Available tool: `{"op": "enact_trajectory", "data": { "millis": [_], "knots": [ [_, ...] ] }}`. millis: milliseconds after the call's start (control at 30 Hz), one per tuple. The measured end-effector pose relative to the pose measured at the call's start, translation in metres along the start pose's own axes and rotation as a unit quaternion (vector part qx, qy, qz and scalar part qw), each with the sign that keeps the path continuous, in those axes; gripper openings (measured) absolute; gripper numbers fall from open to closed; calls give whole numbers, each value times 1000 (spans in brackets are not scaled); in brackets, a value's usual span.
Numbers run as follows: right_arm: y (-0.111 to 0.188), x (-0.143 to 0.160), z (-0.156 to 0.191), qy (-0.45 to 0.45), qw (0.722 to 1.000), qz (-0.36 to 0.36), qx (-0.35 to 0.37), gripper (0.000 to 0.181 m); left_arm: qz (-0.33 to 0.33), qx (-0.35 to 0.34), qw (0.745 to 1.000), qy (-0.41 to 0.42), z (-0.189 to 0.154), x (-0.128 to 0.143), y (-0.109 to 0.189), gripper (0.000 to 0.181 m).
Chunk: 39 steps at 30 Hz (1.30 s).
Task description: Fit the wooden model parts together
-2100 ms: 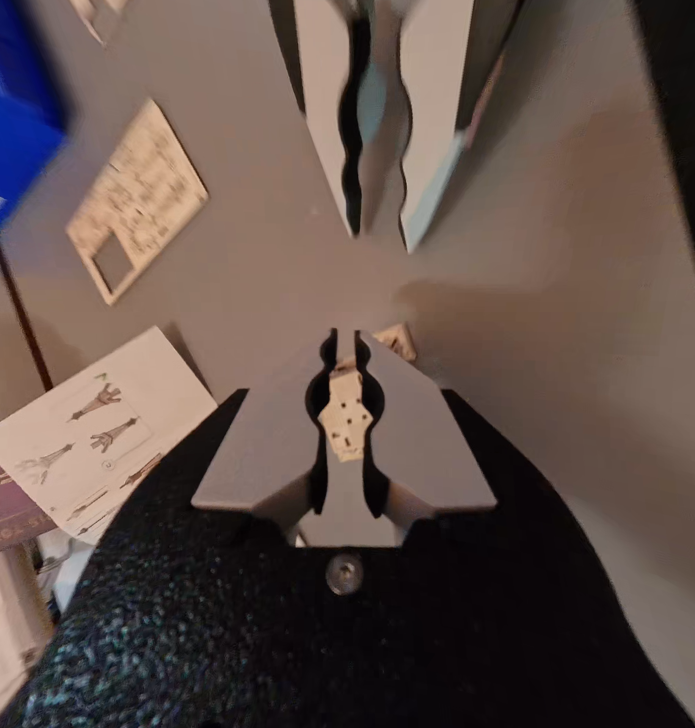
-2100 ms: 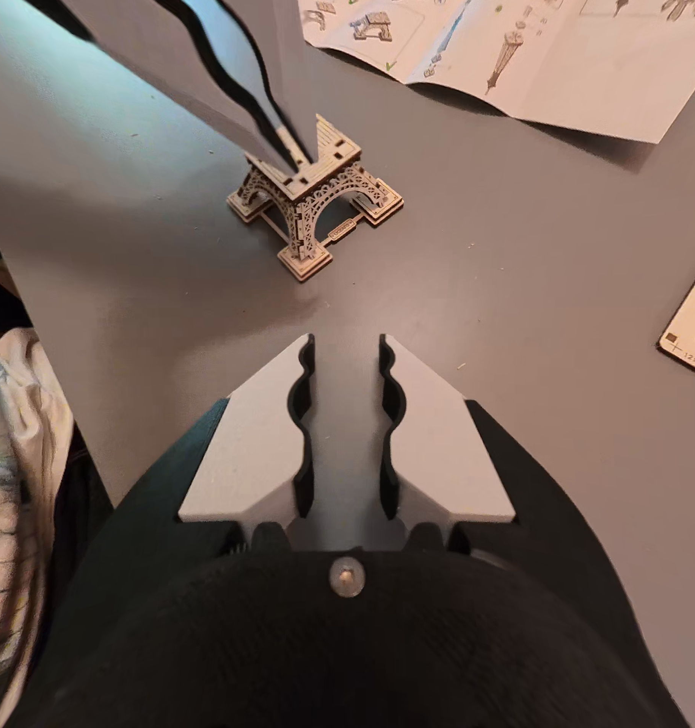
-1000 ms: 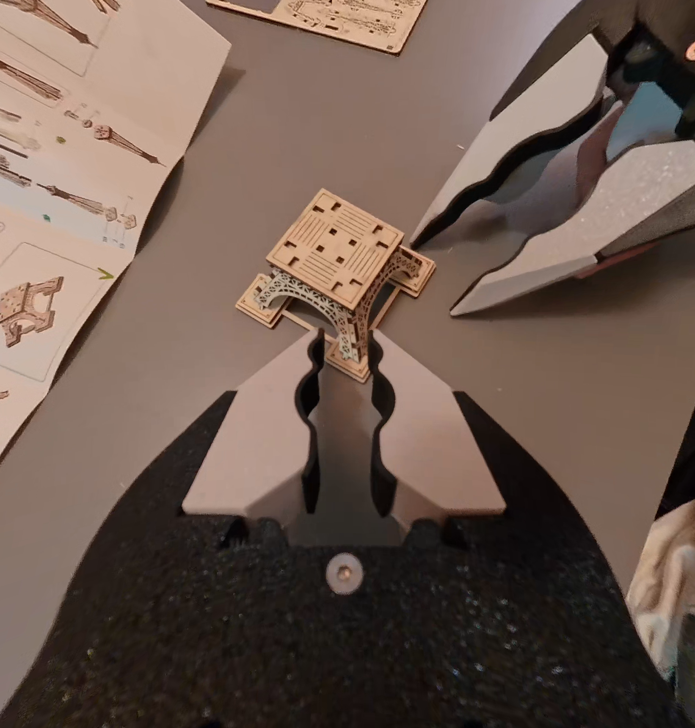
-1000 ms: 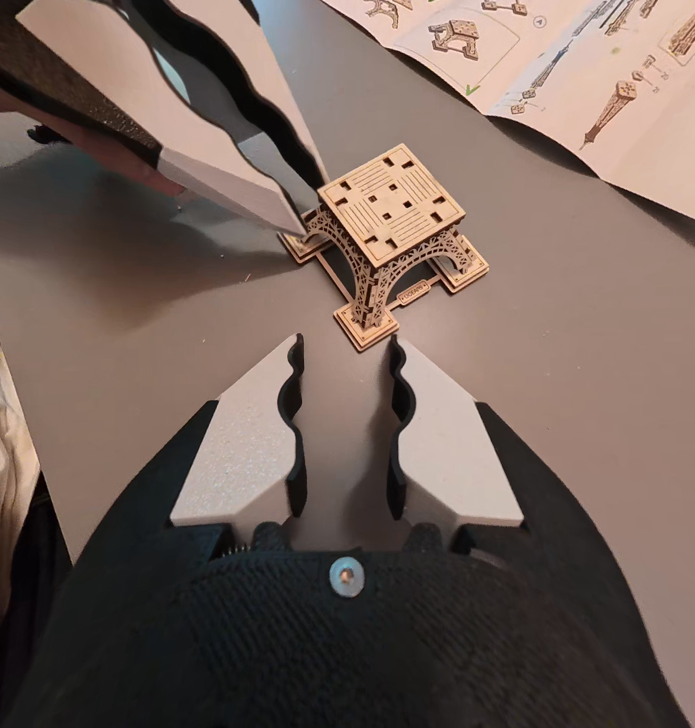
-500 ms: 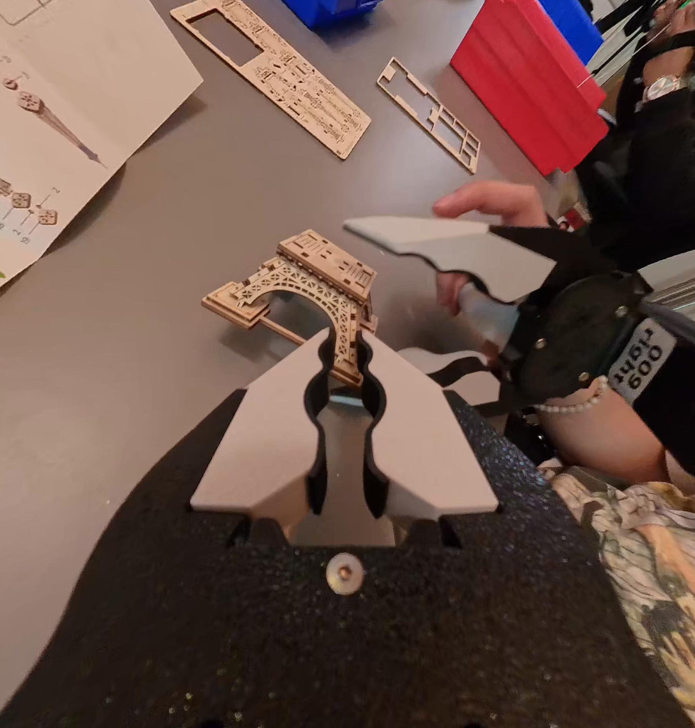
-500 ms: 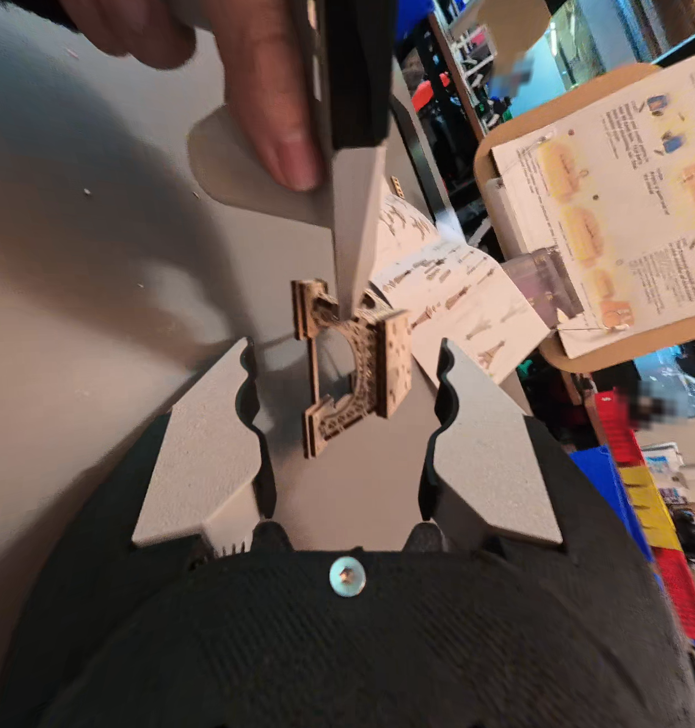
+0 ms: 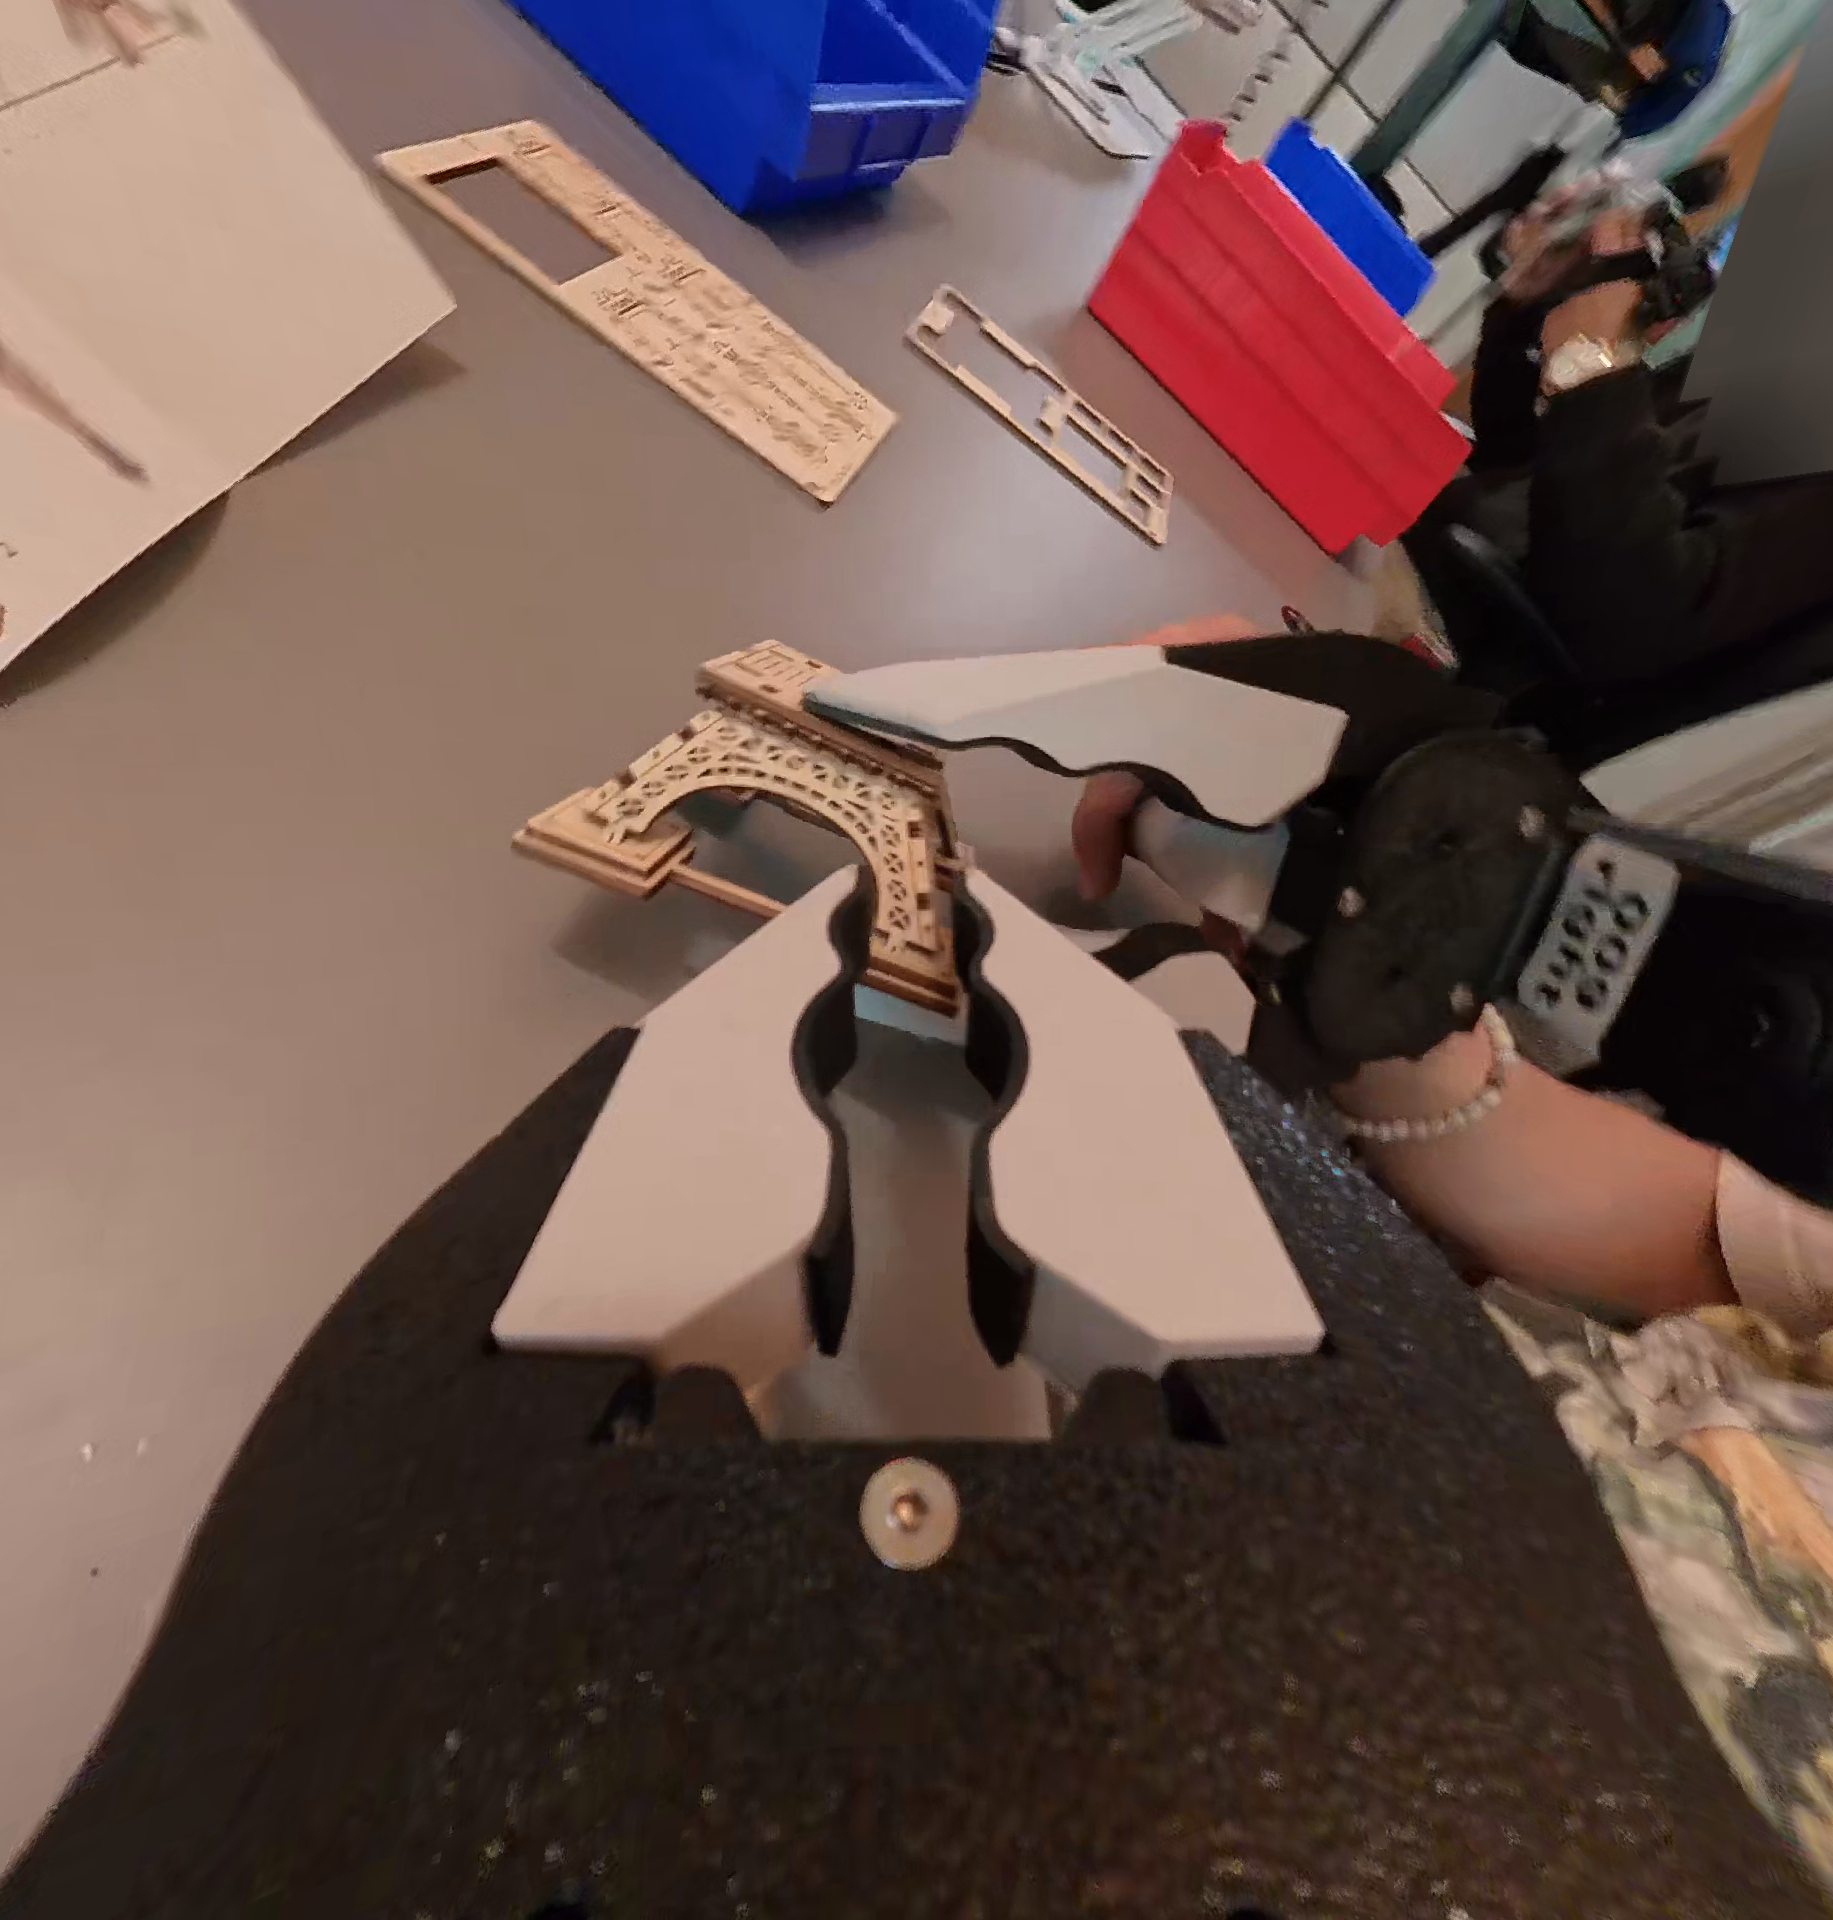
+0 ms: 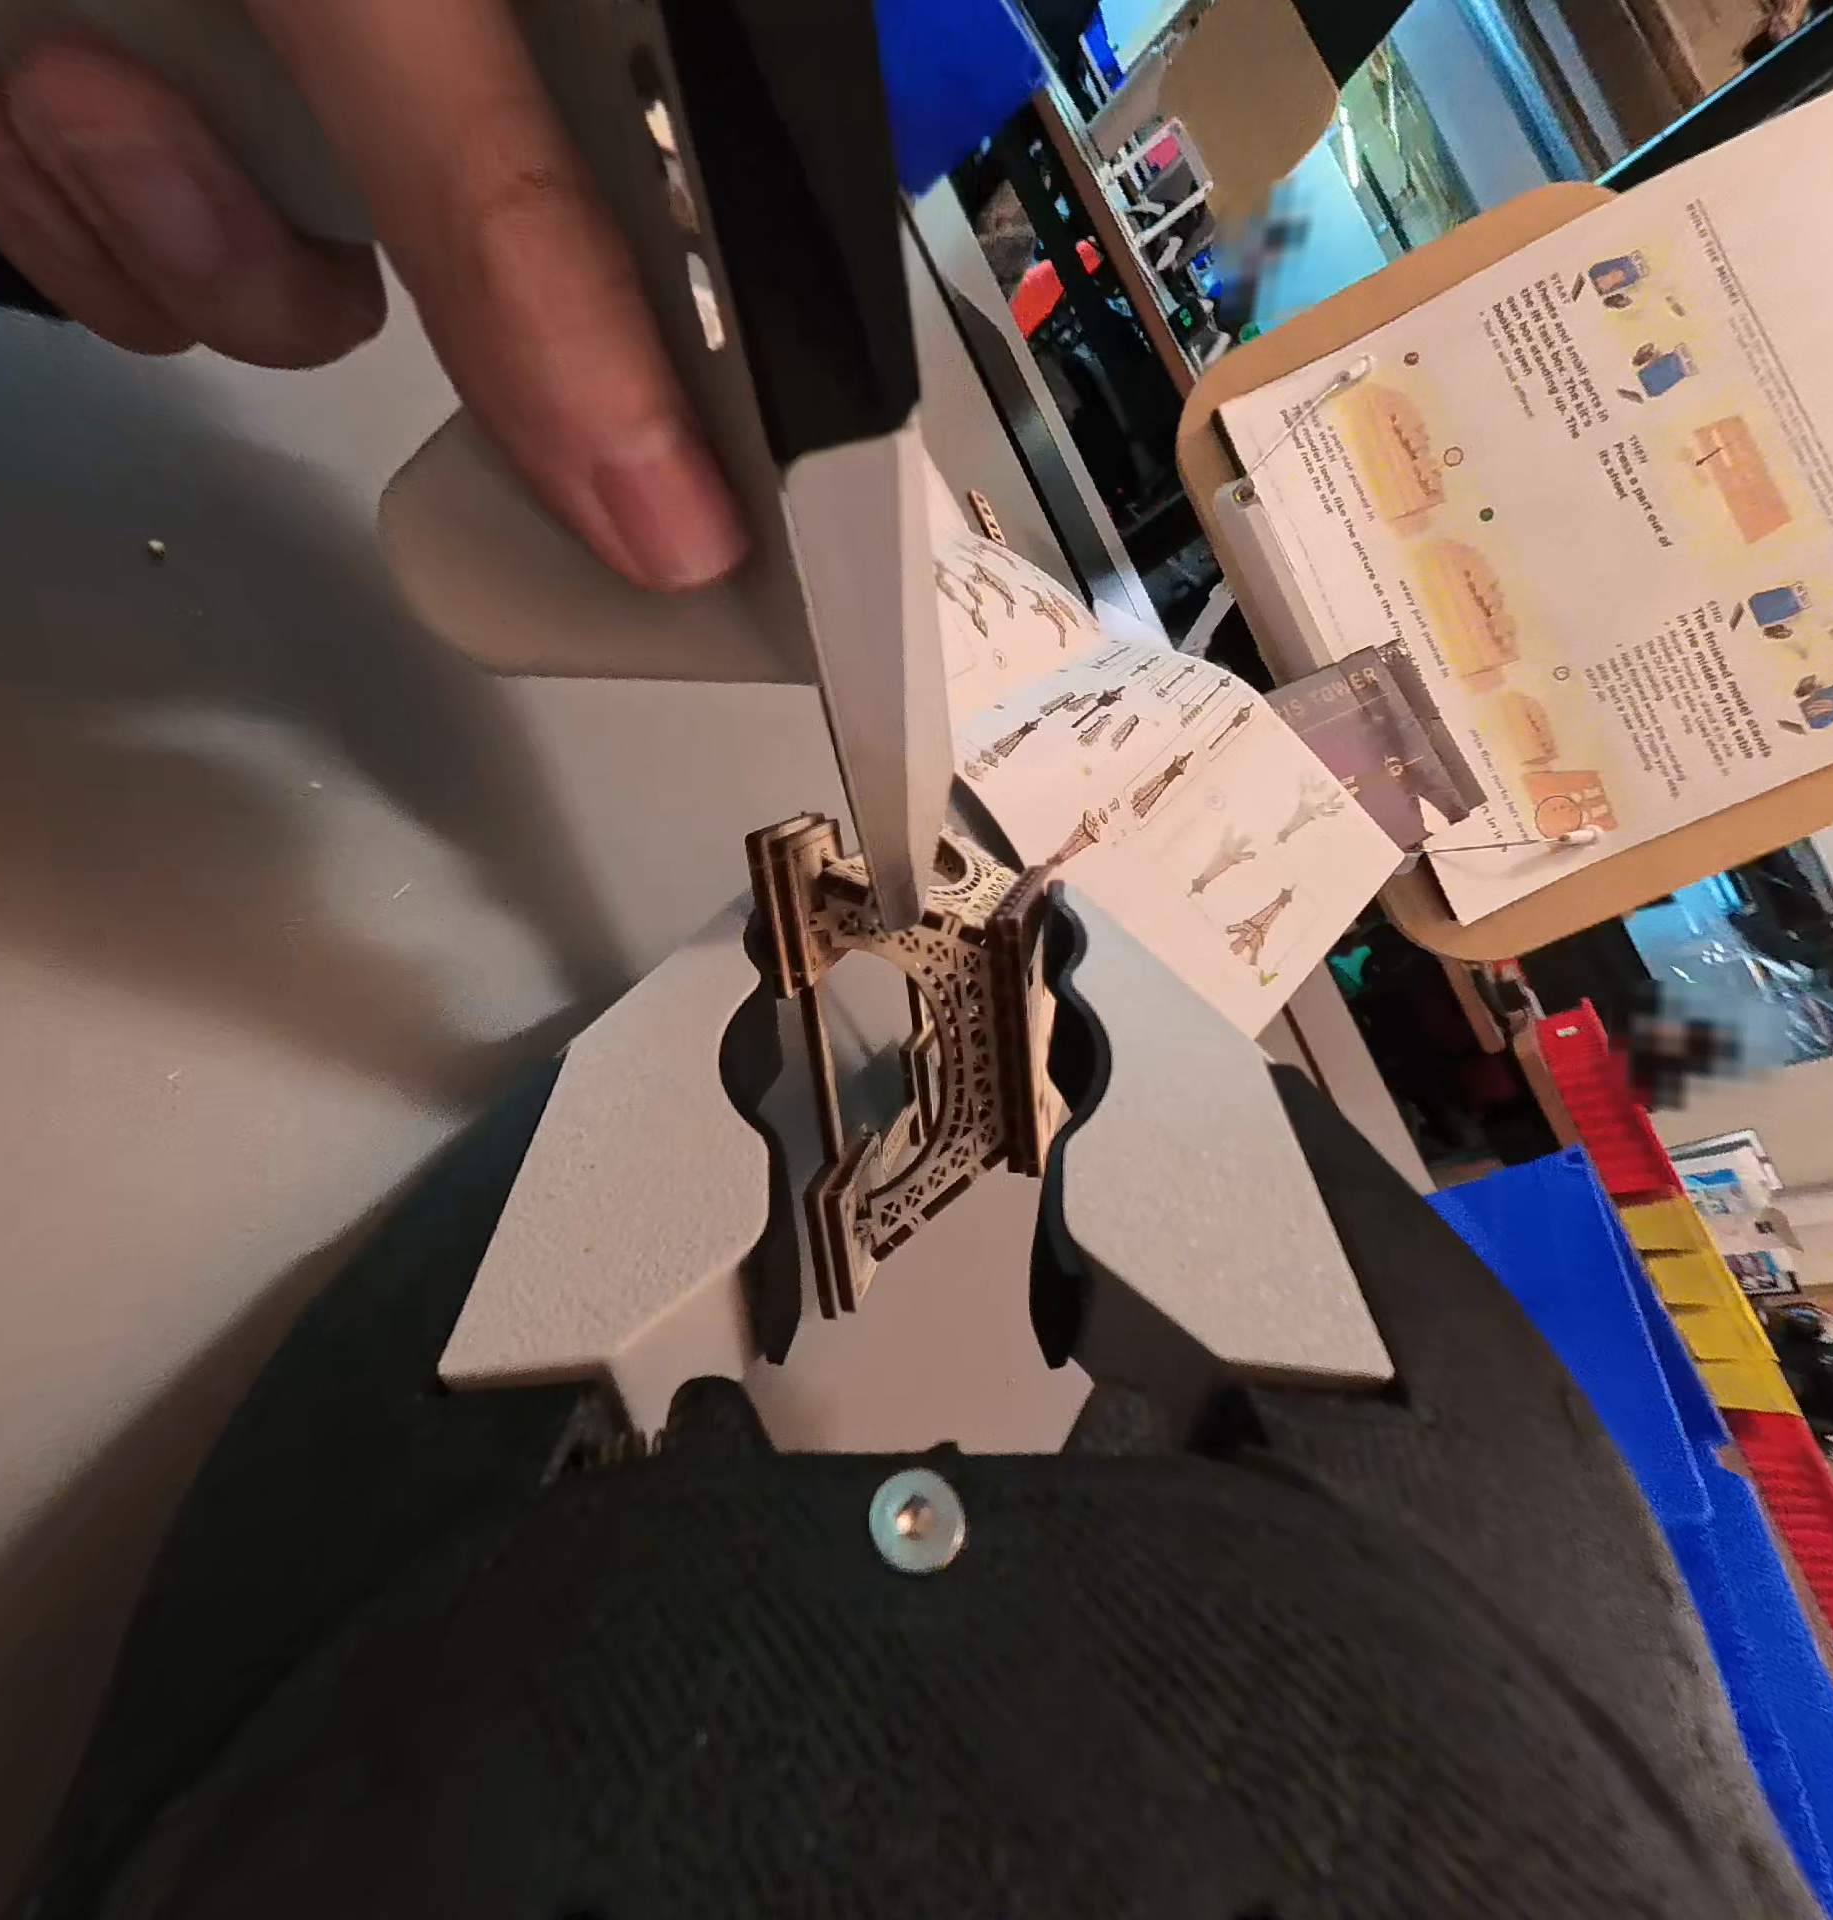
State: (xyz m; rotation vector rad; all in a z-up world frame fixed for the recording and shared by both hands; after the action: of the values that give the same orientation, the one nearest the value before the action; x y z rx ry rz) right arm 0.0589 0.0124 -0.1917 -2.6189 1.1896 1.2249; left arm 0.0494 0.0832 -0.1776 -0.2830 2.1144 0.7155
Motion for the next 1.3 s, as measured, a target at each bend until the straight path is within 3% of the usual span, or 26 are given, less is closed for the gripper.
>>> {"op": "enact_trajectory", "data": {
  "millis": [67,133,200,300,400,467,567,767,933,1067,1233,1300],
  "knots": [
    [3,0,-2,-12,1000,-14,-11,46,0,10,997,-73,-7,0,5,19],
    [5,1,-2,-9,1000,-23,-19,46,-11,-24,978,-209,-12,-1,13,23],
    [6,2,-1,2,999,-28,-20,45,-10,-74,924,-374,-18,2,21,25],
    [6,3,1,16,999,-41,-20,45,13,-128,812,-570,-24,12,23,28],
    [4,3,2,18,998,-50,-19,44,28,-159,731,-662,-23,19,19,28],
    [4,4,3,19,998,-53,-18,44,46,-177,705,-686,-16,21,16,28],
    [6,5,2,7,998,-64,-10,44,58,-167,692,-700,-13,27,9,20],
    [10,8,2,4,998,-67,-2,44,13,-169,670,-722,-19,29,6,5],
    [10,8,4,16,997,-72,-15,45,10,-146,658,-739,-19,32,5,5],
    [12,8,3,15,996,-82,-18,45,1,-135,668,-732,-19,31,5,4],
    [14,10,-5,-1,997,-74,25,66,4,-144,677,-722,-19,30,3,4],
    [14,11,-4,-7,997,-72,8,62,5,-145,674,-724,-20,31,2,4]
  ]
}}
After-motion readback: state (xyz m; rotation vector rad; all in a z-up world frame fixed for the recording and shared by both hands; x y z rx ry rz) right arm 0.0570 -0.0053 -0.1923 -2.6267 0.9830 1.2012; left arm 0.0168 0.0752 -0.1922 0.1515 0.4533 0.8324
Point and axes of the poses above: each gripper's, where its closed fingertips meet, y back along the fingers, x out of its underside, z = x × y across the jaws, the point moved 6 cm from there along y, back along the fingers, and after that the axes turned 3 degrees about -y, right-handed, at the moved point
